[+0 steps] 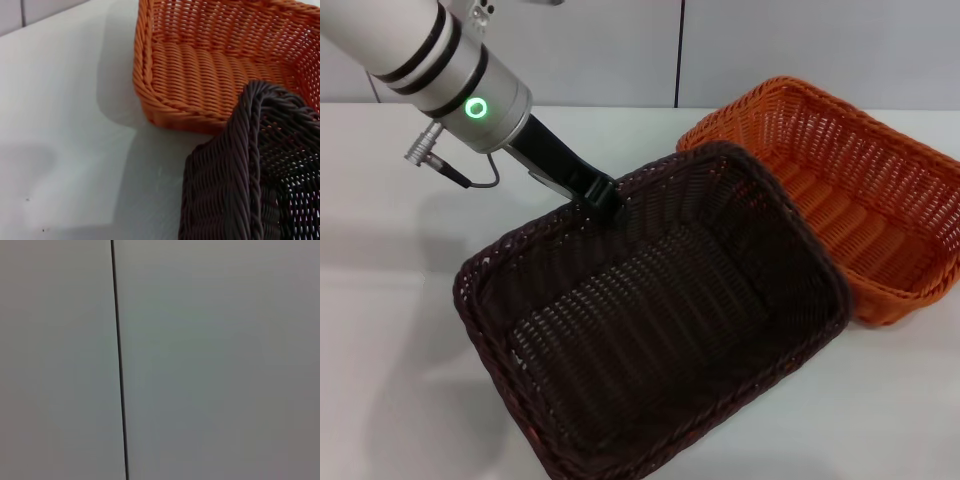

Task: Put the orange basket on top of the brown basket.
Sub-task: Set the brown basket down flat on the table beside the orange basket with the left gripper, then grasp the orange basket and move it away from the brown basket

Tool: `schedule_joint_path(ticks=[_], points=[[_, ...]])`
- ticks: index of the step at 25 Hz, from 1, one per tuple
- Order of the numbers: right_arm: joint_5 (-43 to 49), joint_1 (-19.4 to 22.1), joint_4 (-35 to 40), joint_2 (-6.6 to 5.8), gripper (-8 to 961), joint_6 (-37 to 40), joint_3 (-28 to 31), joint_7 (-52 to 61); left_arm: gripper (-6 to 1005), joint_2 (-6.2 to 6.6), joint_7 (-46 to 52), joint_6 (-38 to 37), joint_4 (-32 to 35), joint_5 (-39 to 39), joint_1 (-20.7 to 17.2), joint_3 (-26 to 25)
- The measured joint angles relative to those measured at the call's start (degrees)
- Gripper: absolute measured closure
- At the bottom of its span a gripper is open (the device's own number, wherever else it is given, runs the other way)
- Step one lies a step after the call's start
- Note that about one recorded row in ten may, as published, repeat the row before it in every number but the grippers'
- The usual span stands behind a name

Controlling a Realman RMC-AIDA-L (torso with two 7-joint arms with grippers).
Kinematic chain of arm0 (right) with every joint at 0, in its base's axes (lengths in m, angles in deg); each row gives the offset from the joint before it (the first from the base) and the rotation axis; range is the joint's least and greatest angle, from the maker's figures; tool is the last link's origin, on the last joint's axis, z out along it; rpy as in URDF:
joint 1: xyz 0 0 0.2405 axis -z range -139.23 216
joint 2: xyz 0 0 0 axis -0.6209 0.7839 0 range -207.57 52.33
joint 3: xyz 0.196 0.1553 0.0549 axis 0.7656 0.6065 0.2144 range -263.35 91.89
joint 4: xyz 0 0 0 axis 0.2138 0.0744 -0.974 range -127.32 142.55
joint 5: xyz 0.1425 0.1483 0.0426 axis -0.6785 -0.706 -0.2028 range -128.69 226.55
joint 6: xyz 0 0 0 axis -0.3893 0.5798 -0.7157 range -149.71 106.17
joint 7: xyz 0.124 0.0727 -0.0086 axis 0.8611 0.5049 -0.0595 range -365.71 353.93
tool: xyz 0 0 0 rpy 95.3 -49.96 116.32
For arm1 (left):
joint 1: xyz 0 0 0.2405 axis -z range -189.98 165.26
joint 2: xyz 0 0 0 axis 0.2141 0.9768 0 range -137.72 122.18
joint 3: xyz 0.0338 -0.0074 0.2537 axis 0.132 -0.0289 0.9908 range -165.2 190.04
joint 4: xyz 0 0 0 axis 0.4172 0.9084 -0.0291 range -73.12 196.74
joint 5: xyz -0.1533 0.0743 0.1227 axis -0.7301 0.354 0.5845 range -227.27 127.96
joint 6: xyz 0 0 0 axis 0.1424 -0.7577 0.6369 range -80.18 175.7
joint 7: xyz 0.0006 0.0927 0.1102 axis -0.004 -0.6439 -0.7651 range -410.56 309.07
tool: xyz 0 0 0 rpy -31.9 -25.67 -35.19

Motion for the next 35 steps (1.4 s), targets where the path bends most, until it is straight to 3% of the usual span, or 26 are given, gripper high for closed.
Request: schedule_joint_path(ticks=[8,10,11,14,15,18,20,23,26,27,29,30,32,35], points=[[0.00,-0.60,-0.31,0.23,197,-0.34,0.59,0.00,635,0.14,0.09,-0.14,-0.16,-0.04,-1.33,-0.06],[0.00,-0.62,-0.06,0.63,197,-0.91,0.63,0.05,627,0.14,0.09,-0.14,-0.16,-0.04,-1.33,-0.06],[0.00,-0.63,0.44,0.96,197,-1.90,0.65,0.20,623,0.75,-0.91,-0.96,-1.33,-0.44,-2.41,-0.05],[-0.21,-0.36,3.23,2.02,197,-6.21,0.49,2.43,548,1.08,-3.41,-2.73,-3.24,-1.91,-4.13,-0.05],[-0.21,-0.02,4.44,2.34,197,-8.07,0.21,4.49,523,1.19,-6.11,-4.88,-5.29,-4.49,-6.27,-0.07],[0.05,1.78,7.57,2.79,197,-12.68,-3.86,13.83,448,1.43,-10.76,-8.04,-8.37,-11.82,-10.42,-0.24],[0.76,4.15,10.71,2.61,197,-16.47,-11.51,24.06,389,1.44,-13.40,-9.25,-9.49,-16.27,-12.40,-0.51],[6.35,8.74,16.78,0.87,196,-19.03,-26.23,44.91,286,0.95,-17.39,-10.54,-10.02,-23.16,-15.44,-1.42],[16.09,13.18,22.55,-2.22,196,-13.51,-35.67,65.65,177,-0.23,-28.88,-12.68,-5.92,-40.57,-21.02,-3.33],[19.32,13.92,23.62,-3.29,196,-10.86,-36.14,70.67,137,-0.48,-31.76,-13.16,-4.52,-44.81,-22.41,-3.50],[27.14,14.88,25.57,-5.88,196,-4.11,-35.16,81.52,137,-0.48,-31.76,-13.16,-4.52,-44.81,-22.41,-3.50],[31.16,15.17,26.53,-7.37,196,-0.69,-33.87,86.47,137,-0.83,-37.80,-14.19,-2.42,-53.48,-25.01,-3.20],[40.15,15.36,28.92,-10.02,197,7.13,-29.47,96.07,137,-0.84,-43.10,-14.96,1.56,-60.08,-25.65,-2.95],[54.84,14.74,34.30,-12.54,197,17.71,-20.33,109.29,137,-0.78,-44.43,-15.18,3.20,-61.99,-25.56,-2.95]])
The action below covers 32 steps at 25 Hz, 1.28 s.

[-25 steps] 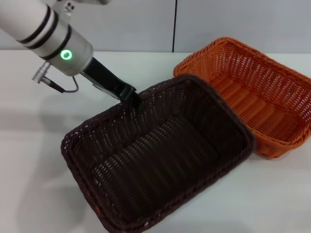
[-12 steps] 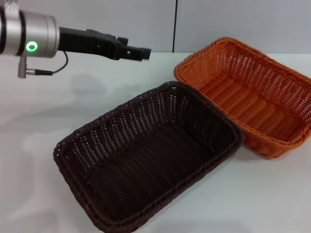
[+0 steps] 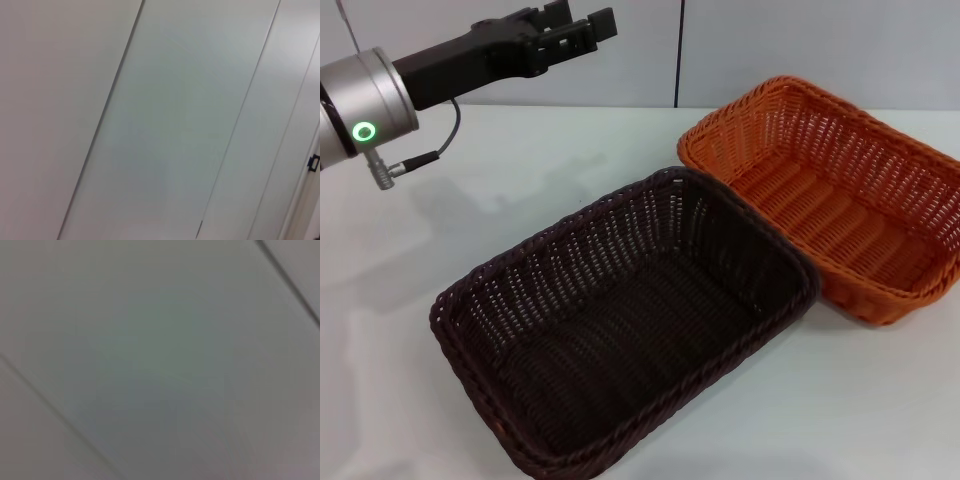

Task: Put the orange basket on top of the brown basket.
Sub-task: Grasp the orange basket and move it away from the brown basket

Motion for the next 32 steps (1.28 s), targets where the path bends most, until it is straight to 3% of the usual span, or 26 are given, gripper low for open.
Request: schedule_joint_path(ticks=[3,6,12,19,26,32], points=[[16.52,-3.00,4.06,-2.42,196,10.98,9.67,12.28,137,0.04,-2.65,-1.16,2.61,-1.98,0.95,0.31],[28.63,-7.77,6.10,-4.86,197,23.65,17.63,17.11,137,-0.11,-3.30,-2.19,3.59,-2.38,1.92,1.58],[41.32,-13.05,8.70,-7.38,197,32.93,19.85,25.75,137,-0.03,-4.11,-3.59,4.98,-2.43,2.66,2.16],[47.83,-15.32,6.62,-7.42,197,32.68,17.62,30.39,137,-0.03,-4.57,-3.95,6.02,-2.39,2.96,2.97],[49.58,-15.68,4.32,-5.72,200,29.21,11.39,34.84,137,0.04,-4.86,-4.55,6.65,-2.27,3.03,3.67],[51.60,-16.42,-0.49,-5.13,200,27.74,9.59,35.26,137,0.13,-4.99,-5.12,6.68,-2.43,2.89,5.13]])
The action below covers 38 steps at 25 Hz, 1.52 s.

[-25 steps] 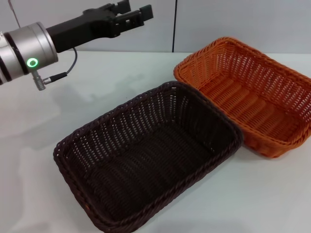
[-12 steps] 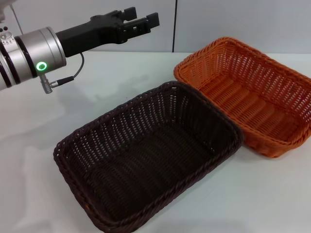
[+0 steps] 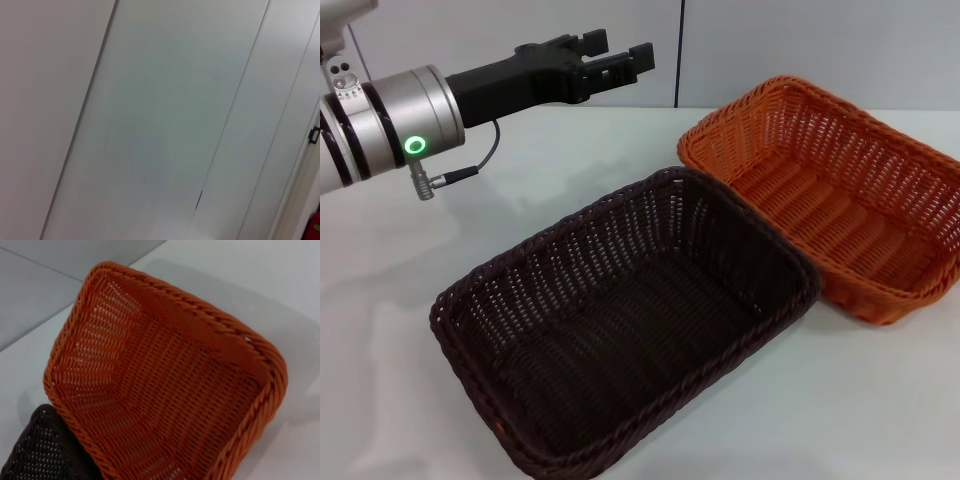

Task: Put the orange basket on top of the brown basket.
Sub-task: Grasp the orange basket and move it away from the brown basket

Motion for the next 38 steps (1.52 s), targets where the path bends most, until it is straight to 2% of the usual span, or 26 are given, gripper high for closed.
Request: schedule_joint_path(ticks=[6,14,20,32,35,38], points=[[0.13,-0.12,-0.98,1.42,210,-2.61,-0.53,0.06,137,0.05,0.07,0.40,0.00,-0.04,-0.28,-0.01],[0.26,-0.82,-5.81,1.91,230,-9.54,-0.69,-0.75,137,0.21,0.07,0.73,-0.04,0.01,-0.41,0.05],[0.21,-1.11,-6.51,4.12,245,-14.78,-0.78,-1.87,137,0.26,-0.01,0.69,0.45,0.04,0.01,0.06],[-0.96,-1.01,-7.20,6.68,275,-18.47,-0.02,-5.54,137,0.98,-0.43,-0.88,1.75,0.06,0.28,-0.11],[-1.12,-0.84,-7.17,6.92,497,-18.98,-0.04,-6.73,137,1.09,-0.56,-1.16,2.14,0.03,0.48,-0.09],[-1.18,-0.55,-7.14,7.01,511,-20.30,-0.03,-6.80,137,1.10,-0.60,-1.59,2.54,0.02,0.74,-0.03]])
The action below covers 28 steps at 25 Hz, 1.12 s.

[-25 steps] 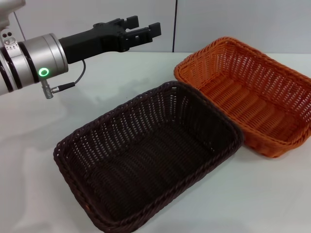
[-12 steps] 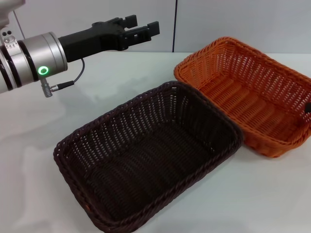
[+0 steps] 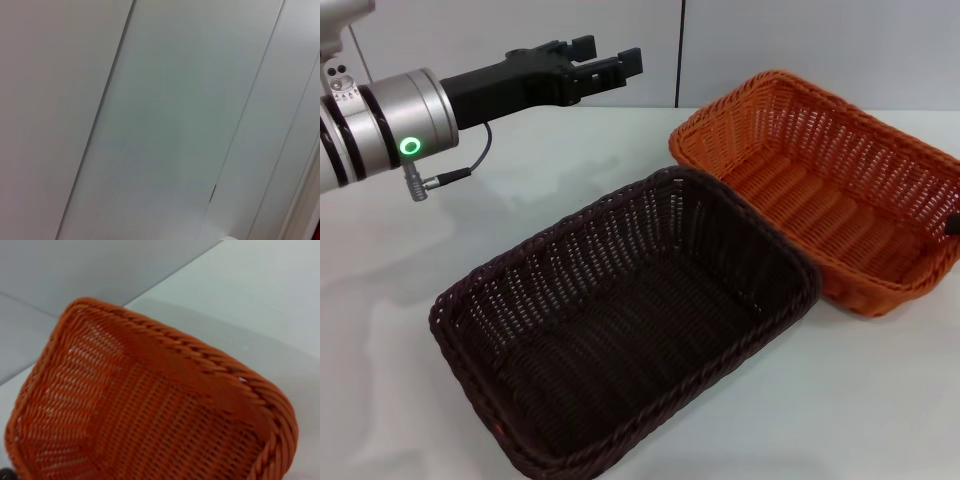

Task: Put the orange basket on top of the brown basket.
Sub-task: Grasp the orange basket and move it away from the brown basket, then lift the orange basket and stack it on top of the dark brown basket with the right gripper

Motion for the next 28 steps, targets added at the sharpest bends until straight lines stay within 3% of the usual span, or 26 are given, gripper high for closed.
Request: schedule_joint_path(ticks=[14,28], points=[[-0.16,3.19,0.13,0.18,582,-6.00,0.37,-0.85,137,-0.24,-0.64,-1.16,0.86,-0.11,0.60,0.00],[-7.99,6.07,0.13,1.87,749,-12.54,0.98,-4.92,137,-0.36,-0.80,-1.83,1.44,-0.15,0.93,-0.02]])
